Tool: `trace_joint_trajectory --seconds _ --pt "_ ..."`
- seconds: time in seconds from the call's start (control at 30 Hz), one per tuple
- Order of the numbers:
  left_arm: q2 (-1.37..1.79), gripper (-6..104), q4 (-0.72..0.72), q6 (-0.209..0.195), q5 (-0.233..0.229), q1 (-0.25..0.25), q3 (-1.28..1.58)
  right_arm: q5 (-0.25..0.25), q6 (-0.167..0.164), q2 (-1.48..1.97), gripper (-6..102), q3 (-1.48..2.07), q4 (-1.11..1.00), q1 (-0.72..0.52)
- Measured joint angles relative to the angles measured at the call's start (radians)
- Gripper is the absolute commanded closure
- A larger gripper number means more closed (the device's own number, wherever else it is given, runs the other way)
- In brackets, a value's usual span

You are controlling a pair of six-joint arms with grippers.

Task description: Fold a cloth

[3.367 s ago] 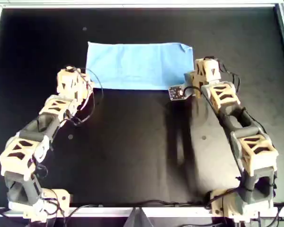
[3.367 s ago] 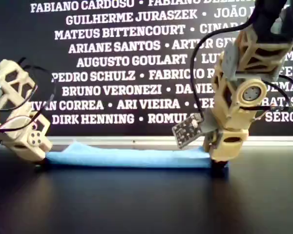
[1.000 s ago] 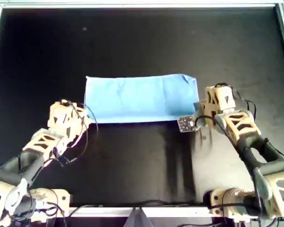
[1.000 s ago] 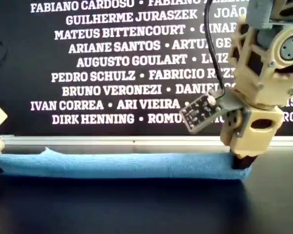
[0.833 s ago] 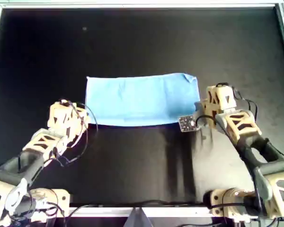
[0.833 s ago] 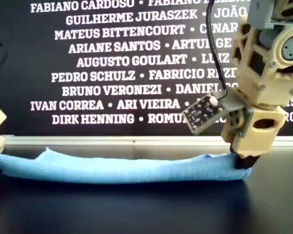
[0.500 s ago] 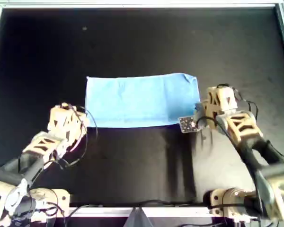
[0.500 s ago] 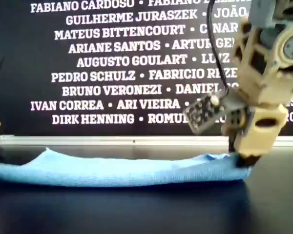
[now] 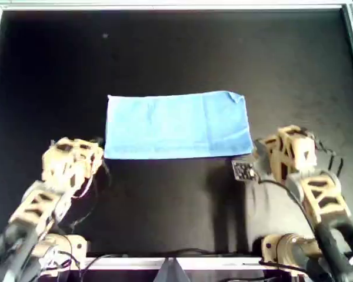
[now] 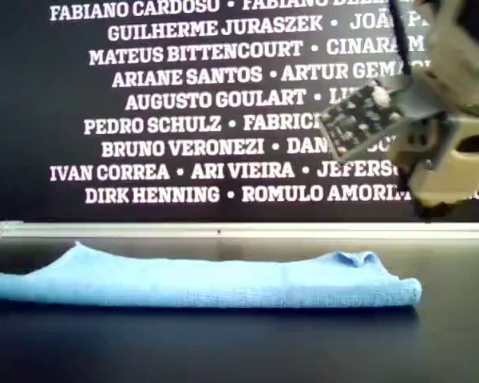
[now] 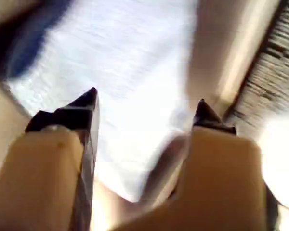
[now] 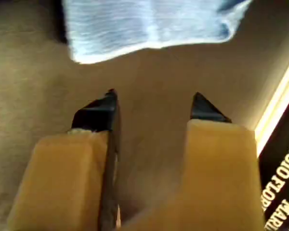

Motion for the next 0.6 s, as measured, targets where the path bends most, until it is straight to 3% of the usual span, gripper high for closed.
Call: trace_joint_trajectory --seconds 0.23,0.33,0.5,0.6 --pt "0.425 28 0.002 0.000 0.000 0.000 0.232 0.000 0.000 0.222 34 0.112 0.005 0.008" --pt "0.518 28 0.002 0.000 -0.044 0.023 0.250 0.000 0.000 0.336 34 0.158 0.005 0.002" --pt "0.543 28 0.002 0.000 -0.163 0.123 0.252 0.000 -0.002 0.520 34 0.284 0.005 -0.051" --pt "0.548 28 0.002 0.000 -0.183 0.132 0.256 0.000 0.000 0.607 34 0.377 0.005 -0.061"
